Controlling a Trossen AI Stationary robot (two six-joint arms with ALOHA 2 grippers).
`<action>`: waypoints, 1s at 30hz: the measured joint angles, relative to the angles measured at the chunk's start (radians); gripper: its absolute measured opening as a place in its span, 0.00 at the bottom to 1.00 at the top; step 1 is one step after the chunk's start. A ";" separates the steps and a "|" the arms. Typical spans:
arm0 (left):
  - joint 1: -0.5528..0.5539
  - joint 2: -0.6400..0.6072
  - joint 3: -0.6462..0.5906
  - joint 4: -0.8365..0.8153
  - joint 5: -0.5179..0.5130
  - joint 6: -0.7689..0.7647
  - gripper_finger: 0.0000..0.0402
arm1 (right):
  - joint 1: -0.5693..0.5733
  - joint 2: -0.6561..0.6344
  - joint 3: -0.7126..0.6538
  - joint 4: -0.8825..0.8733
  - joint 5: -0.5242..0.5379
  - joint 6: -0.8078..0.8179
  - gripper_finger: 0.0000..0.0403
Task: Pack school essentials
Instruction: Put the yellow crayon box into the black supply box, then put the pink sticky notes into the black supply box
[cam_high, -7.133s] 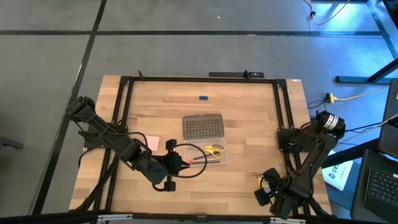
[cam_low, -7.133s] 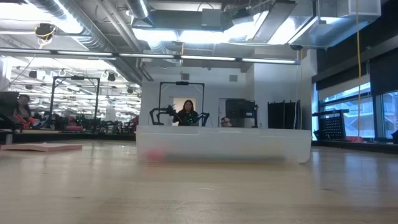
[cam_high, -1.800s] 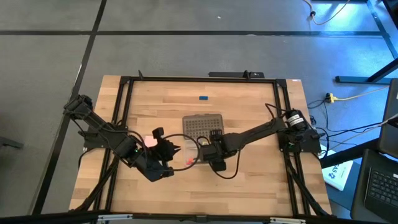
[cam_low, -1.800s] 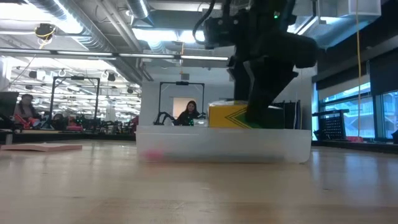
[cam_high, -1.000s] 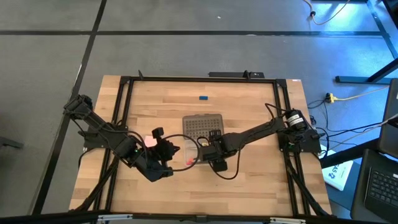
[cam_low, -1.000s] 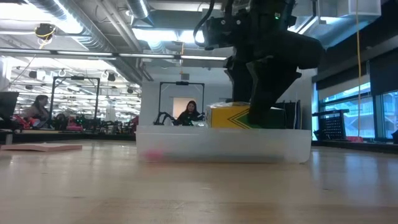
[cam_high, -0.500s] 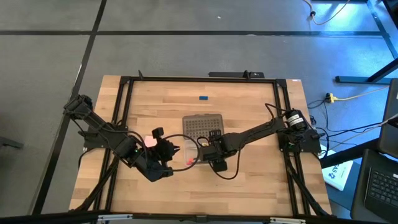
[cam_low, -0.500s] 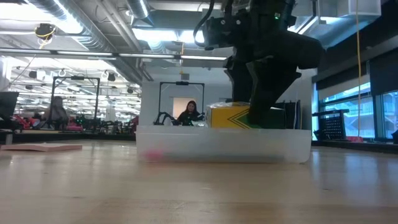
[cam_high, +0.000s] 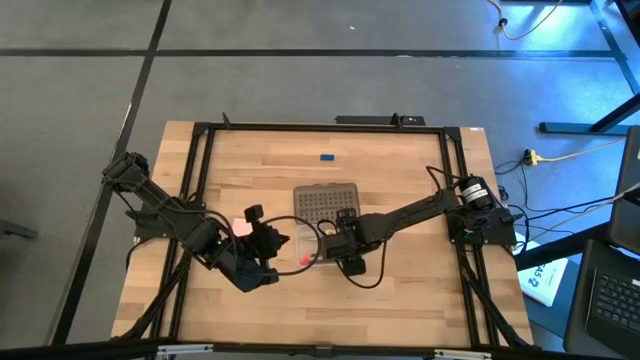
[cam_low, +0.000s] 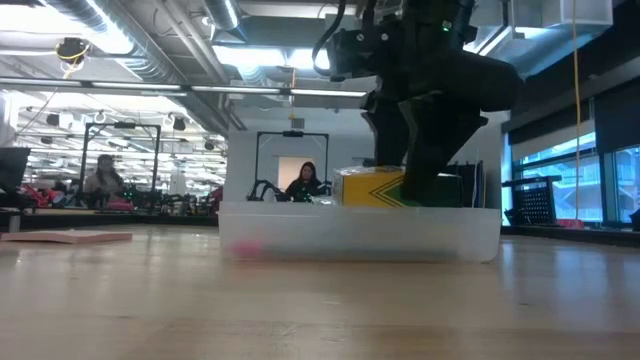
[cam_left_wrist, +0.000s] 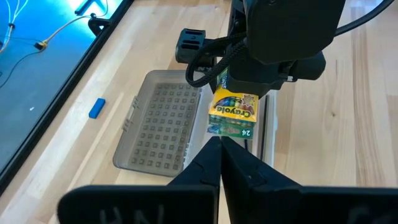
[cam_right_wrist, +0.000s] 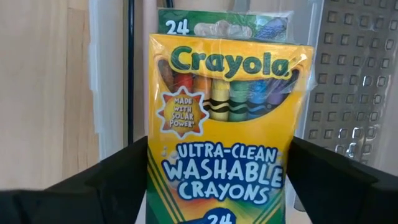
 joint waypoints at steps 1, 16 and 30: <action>0.000 0.000 0.000 0.000 0.000 0.000 0.01 | 0.000 0.000 0.000 0.000 0.000 -0.001 0.88; 0.000 0.000 0.000 0.000 0.000 0.000 0.06 | 0.000 -0.011 0.005 0.011 0.019 0.054 0.99; 0.000 0.000 0.000 0.006 0.000 0.000 0.02 | 0.028 -0.027 0.176 -0.148 -0.039 0.069 0.97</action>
